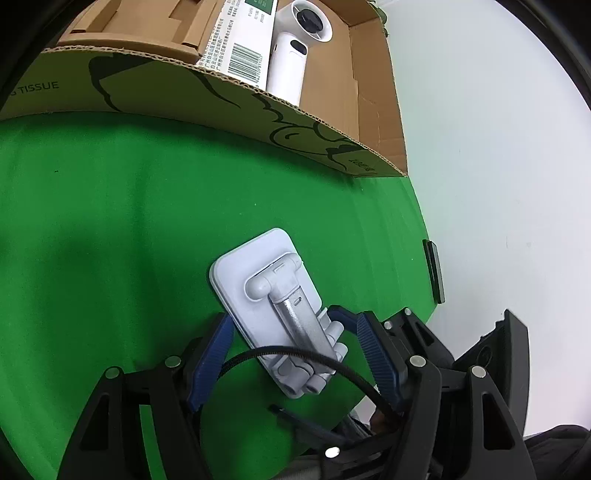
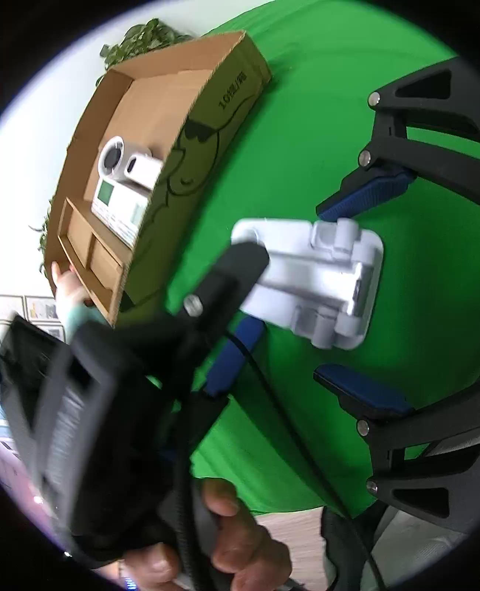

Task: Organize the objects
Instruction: 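Move both grippers to the white phone stand and grasp it, then lift the phone stand with both grippers and carry it over the tray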

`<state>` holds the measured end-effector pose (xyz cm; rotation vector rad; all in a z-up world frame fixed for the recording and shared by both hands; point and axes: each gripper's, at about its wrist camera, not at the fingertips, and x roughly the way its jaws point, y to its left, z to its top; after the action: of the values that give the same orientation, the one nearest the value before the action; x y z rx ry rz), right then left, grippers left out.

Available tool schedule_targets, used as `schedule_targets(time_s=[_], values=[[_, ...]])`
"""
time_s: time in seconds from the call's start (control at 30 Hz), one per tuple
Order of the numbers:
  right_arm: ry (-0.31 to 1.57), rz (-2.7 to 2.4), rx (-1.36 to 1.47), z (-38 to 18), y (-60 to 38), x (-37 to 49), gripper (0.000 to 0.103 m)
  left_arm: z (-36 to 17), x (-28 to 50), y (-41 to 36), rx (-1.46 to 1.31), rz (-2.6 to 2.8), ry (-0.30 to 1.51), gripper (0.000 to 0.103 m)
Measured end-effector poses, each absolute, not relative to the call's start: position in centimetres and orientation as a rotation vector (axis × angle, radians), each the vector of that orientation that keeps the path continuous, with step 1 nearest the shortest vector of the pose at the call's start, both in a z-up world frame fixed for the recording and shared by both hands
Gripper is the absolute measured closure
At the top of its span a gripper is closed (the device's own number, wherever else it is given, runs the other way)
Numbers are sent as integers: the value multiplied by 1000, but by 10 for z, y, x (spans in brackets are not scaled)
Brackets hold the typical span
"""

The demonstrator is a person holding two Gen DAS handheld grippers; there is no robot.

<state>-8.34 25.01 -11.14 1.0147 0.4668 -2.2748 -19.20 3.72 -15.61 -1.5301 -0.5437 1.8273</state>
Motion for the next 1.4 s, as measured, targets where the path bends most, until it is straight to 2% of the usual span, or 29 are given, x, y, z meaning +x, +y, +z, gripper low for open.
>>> schedule_targets(time_s=[0.1, 0.17, 0.3, 0.43, 0.5, 0.53, 0.57, 0.63, 0.7, 0.73, 0.97, 1.2, 1.4], values=[[445, -2291, 1037, -113, 251, -86, 24, -158, -190, 36, -1525, 1831, -552, 38], [416, -2312, 1059, -112, 253, -89, 34, -158, -190, 34, -1523, 1838, -556, 40], [350, -2311, 1092, -109, 259, -92, 35, -163, -185, 45, -1518, 1839, -552, 41], [142, -2299, 1135, -106, 273, -97, 35, -163, -185, 47, -1511, 1815, -564, 45], [52, -2288, 1145, -106, 279, -98, 35, -162, -183, 50, -1503, 1820, -546, 50], [9, -2284, 1147, -105, 282, -99, 35, -161, -182, 51, -1502, 1828, -534, 56], [-24, -2281, 1147, -105, 285, -99, 35, -161, -182, 52, -1505, 1839, -524, 67], [-84, -2276, 1147, -105, 292, -101, 36, -162, -182, 52, -1502, 1836, -546, 73], [-95, -2282, 1141, -105, 294, -102, 36, -160, -182, 50, -1488, 1841, -555, 87], [-87, -2291, 1136, -104, 294, -101, 36, -157, -181, 52, -1478, 1857, -530, 88], [-30, -2386, 989, -84, 292, -100, 36, -120, -184, 65, -1339, 1915, -471, 89], [140, -2549, 742, -42, 285, -107, 36, -52, -188, 88, -1131, 1978, -345, 89], [211, -2632, 540, 2, 292, -120, 36, 15, -209, 83, -938, 2035, -240, 89]])
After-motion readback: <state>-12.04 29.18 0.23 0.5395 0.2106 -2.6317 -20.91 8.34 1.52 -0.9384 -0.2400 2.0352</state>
